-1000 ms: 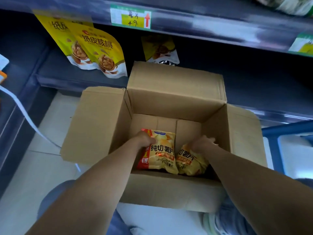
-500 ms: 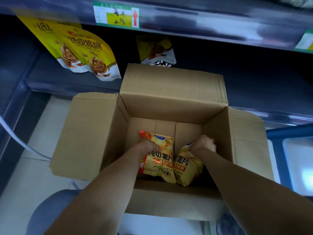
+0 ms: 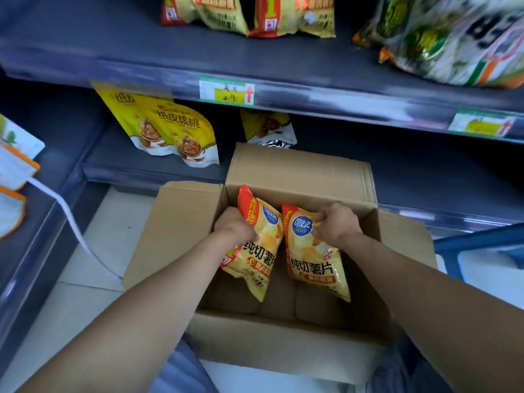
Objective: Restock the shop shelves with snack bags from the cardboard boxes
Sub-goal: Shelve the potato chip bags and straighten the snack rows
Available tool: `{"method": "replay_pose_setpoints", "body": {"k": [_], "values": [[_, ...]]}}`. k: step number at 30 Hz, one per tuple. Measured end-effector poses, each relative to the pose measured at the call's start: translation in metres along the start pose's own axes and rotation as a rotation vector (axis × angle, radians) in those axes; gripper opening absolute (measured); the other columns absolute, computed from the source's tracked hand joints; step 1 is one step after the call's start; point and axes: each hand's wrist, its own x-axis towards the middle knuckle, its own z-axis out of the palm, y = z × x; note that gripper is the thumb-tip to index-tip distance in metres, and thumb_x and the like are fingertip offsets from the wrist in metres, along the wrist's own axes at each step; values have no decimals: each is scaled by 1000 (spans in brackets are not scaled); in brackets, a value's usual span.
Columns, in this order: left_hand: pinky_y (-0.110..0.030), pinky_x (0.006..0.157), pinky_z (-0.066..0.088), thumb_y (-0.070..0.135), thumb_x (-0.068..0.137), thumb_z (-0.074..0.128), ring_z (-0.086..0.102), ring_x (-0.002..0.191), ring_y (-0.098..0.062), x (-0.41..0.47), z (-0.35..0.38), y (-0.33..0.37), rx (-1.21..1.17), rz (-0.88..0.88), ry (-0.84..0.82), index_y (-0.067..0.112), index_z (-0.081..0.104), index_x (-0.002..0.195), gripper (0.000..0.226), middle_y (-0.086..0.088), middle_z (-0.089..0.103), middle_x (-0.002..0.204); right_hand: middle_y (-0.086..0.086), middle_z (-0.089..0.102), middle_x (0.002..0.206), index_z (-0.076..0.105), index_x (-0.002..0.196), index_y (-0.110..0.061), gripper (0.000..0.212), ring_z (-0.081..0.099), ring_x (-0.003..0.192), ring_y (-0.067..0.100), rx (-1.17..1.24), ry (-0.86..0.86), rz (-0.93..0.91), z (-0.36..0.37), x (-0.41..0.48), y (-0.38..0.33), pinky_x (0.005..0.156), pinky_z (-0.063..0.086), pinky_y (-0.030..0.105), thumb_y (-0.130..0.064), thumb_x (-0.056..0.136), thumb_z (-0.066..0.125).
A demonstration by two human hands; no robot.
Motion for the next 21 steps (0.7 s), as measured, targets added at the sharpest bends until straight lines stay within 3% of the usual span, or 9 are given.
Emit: {"method": "replay_pose_setpoints", "body": {"k": [4,8,12,16,21], "values": [[-40,95,49,16,72,81,58,114,-29,-21,-25,12,-36,62,4,9,55,120,55,-9,61,123,6,56,107,65,97,-15,21,59,92,22,-41,112,-107,-31,-13,-17,74,55,32,-3,80,69],[-37,86,48,17,72,81,59,109,-29,-44,-61,24,-34,165,92,10,52,117,54,-8,61,117,3,63,100,64,86,-18,14,60,90,20,-33,142,-187,-71,-26,-36,70,53,31,-10,78,72],[-37,87,49,19,66,84,60,101,-27,-67,-108,32,-48,261,178,12,55,110,53,-5,62,108,-5,57,90,57,70,-22,20,57,86,18,19,247,-295,-118,-50,-61,68,40,25,-20,74,76],[-43,87,52,12,57,87,64,92,-26,-90,-162,31,-224,359,284,13,56,100,53,-5,66,102,-5,54,87,61,72,-21,17,54,86,17,175,436,-416,-160,-76,-86,68,39,26,-22,74,78],[-48,85,54,14,57,87,69,90,-26,-116,-228,45,-452,508,313,10,60,108,58,-6,70,101,-5,55,93,61,72,-19,18,58,93,16,435,614,-536,-219,-92,-117,79,49,31,-18,74,79]]}}
